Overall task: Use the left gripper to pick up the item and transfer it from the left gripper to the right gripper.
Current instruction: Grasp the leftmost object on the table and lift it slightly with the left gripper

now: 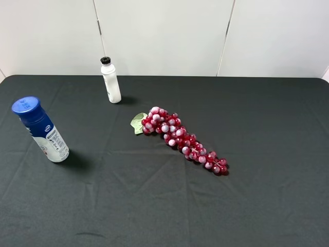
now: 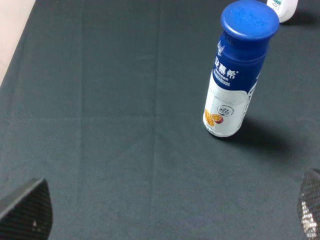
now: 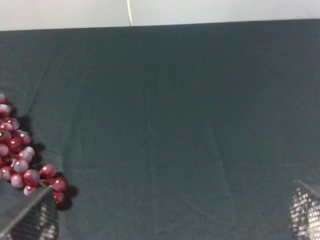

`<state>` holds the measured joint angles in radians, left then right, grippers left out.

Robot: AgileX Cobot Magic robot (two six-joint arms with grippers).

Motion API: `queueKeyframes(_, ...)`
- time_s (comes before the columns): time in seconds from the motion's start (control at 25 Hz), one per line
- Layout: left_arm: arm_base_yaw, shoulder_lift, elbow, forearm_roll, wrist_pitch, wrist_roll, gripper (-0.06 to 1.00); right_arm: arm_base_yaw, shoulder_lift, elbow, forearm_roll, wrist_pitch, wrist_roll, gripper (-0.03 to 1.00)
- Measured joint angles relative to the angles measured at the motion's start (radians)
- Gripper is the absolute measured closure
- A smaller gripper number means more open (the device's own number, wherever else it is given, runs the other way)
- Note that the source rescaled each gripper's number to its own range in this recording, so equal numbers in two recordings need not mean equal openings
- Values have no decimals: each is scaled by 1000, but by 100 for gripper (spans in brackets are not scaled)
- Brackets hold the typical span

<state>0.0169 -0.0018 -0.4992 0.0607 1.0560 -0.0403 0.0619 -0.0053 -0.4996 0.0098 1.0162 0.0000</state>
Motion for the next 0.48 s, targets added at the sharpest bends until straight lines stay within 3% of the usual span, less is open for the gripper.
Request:
queueKeyframes(0.2,0,51,-66,0,60,0,-3,0,0,0,0,0,0,-3)
queueKeyframes(0.48,0,383,-318,-16,122,3,-3,0,0,0,0,0,0,-3)
